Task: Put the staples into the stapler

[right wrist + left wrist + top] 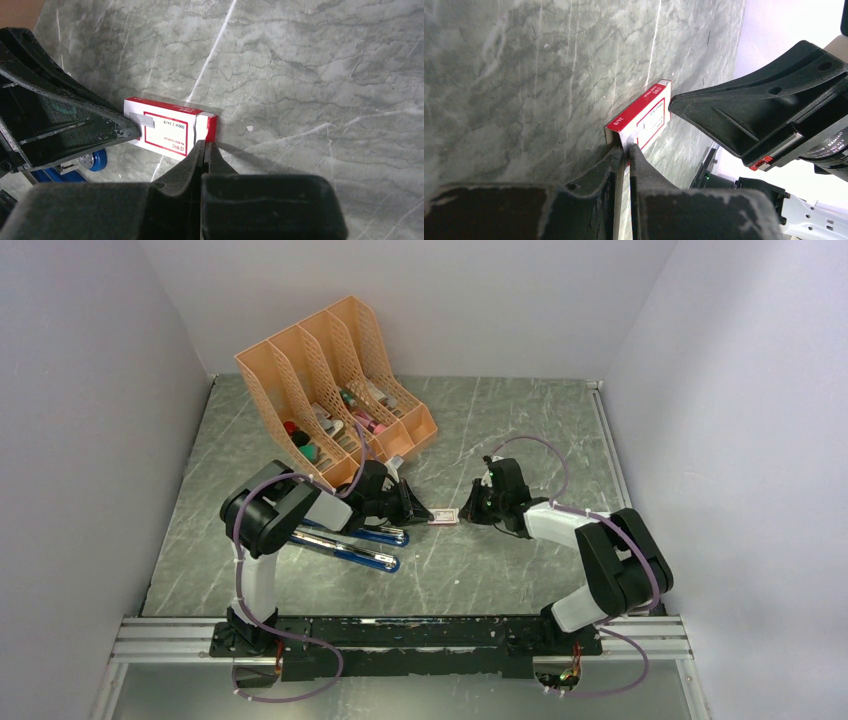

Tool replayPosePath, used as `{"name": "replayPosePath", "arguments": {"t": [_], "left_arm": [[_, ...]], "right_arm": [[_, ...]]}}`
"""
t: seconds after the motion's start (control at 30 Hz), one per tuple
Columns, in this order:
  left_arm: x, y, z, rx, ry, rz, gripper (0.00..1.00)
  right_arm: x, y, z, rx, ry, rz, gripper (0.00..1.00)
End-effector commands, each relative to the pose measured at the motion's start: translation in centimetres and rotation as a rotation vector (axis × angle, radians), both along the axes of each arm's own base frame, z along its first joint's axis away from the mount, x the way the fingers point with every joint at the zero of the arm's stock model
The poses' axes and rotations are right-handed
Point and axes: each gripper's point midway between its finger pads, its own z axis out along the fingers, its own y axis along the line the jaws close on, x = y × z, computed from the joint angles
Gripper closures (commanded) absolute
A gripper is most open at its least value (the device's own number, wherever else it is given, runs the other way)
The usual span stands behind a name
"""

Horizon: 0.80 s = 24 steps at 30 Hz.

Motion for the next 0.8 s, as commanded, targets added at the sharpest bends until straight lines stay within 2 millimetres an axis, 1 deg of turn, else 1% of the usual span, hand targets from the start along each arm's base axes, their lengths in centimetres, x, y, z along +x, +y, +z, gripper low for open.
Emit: {"name": "replayPosePath", "arguments": {"t": [0.0,0.53,0.63,0.7,0.77], "left_arm": [[0.3,0.0,0.9,-0.007,-0.034,-0.009,0.86],[0.4,0.0,1.0,-0.009,-0.036,-0.007,0.86],[0.4,-0.1,1.0,-0.009,-0.038,-0.011,0.87],[0.4,-0.1,1.1,-0.008,-0.039,-0.012,0.87],[0.4,-0.1,1.0,-0.007,-0.037,-0.014,0.87]], "right_arm": [[-0.8,-2.0,-1.8,-0.105,0.053,-0.02,1.0],[-0.6,-3.8,-1.2,-0.214,0.053,-0.047,1.0],[-0.4,-4.0,-0.7,-0.222,0.037,-0.049,1.0],[-0.1,-3.7,-0.1,-0.206,0.012,-0.042,1.0],[0.1,-3.1,0.8,-0.166,-0.024,-0.029,0.9]]}}
